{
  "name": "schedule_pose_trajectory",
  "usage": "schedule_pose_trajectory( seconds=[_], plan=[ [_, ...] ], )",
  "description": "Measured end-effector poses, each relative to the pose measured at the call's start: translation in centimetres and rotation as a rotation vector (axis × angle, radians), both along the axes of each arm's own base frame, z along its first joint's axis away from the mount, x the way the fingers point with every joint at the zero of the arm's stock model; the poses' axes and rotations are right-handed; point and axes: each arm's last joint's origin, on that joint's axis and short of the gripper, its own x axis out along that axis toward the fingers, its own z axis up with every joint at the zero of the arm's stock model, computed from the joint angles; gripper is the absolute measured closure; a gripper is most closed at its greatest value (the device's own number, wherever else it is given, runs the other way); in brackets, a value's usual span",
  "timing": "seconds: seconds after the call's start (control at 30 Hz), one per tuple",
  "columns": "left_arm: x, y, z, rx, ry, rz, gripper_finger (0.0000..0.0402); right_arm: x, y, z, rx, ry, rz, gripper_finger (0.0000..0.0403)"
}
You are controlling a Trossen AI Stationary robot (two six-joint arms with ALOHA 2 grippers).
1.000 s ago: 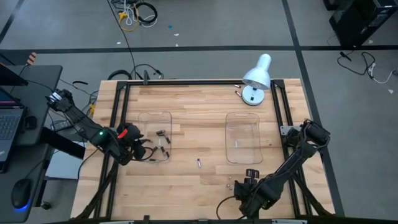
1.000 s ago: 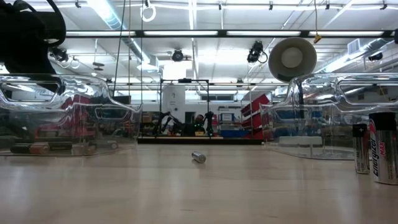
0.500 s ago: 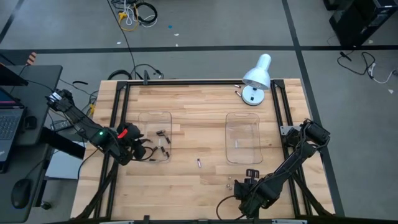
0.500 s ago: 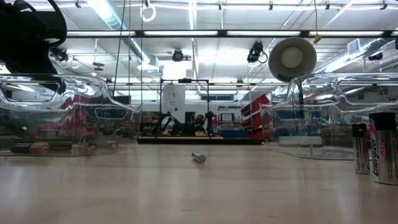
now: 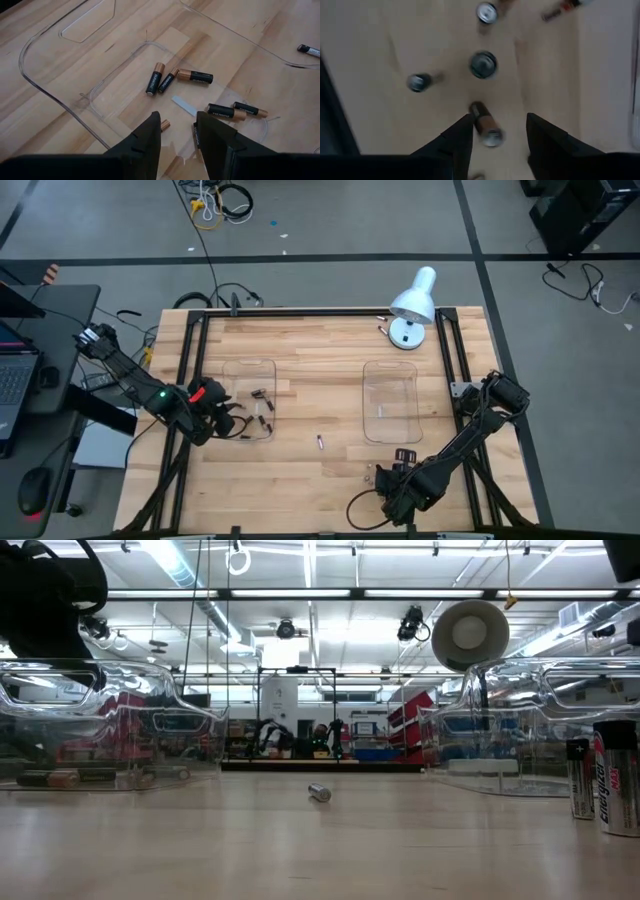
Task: Sort batteries
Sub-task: Put the black battery into the left transparent bin
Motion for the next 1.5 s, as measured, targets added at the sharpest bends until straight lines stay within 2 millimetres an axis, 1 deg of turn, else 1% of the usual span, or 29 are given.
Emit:
schedule_pose_trajectory(
  seconds=[0.27, 0.63, 0.77, 0.9, 0.97, 1.07, 1.13, 1.23, 1.3, 1.37, 1.5],
  plan=[
    [0.0, 0.0, 0.0, 0.000, 0.000, 0.000, 0.0277, 0.0, 0.0, -0.1, 0.017, 0.014, -0.003, 0.0236],
    [0.0, 0.0, 0.0, -0.001, 0.000, 0.000, 0.0277, 0.0, 0.1, -0.1, 0.048, 0.032, 0.012, 0.0258],
    [0.0, 0.0, 0.0, -0.001, 0.000, 0.000, 0.0277, -0.1, 0.1, -0.1, 0.062, 0.056, 0.016, 0.0258],
    [0.0, 0.0, 0.0, -0.001, 0.000, 0.000, 0.0277, 0.3, -0.3, 0.0, 0.072, 0.065, -0.005, 0.0254],
    [0.0, 0.0, 0.0, -0.001, 0.000, 0.000, 0.0277, 0.6, -0.5, 0.4, 0.071, 0.064, -0.017, 0.0256],
    [0.0, 0.0, 0.0, -0.001, 0.000, 0.000, 0.0277, 1.7, -0.9, 2.6, 0.093, 0.026, -0.039, 0.0262],
    [0.0, 0.0, 0.0, -0.003, -0.002, 0.000, 0.0277, 1.8, -1.5, 4.0, 0.058, 0.065, -0.057, 0.0265],
    [0.1, 0.0, 0.0, -0.006, -0.006, 0.000, 0.0277, 0.7, -2.2, 5.1, -0.047, 0.181, -0.089, 0.0267],
    [0.1, 0.0, 0.0, -0.006, -0.006, 0.000, 0.0277, -0.4, -1.9, 5.4, -0.087, 0.227, -0.081, 0.0267],
    [0.1, 0.0, 0.0, 0.003, 0.000, -0.012, 0.0277, -1.2, -1.3, 5.2, -0.099, 0.230, -0.048, 0.0264],
    [0.2, -0.2, 0.1, 0.007, -0.008, -0.035, 0.0277, -2.9, 0.5, 4.8, -0.142, 0.151, 0.050, 0.0261]
  ],
)
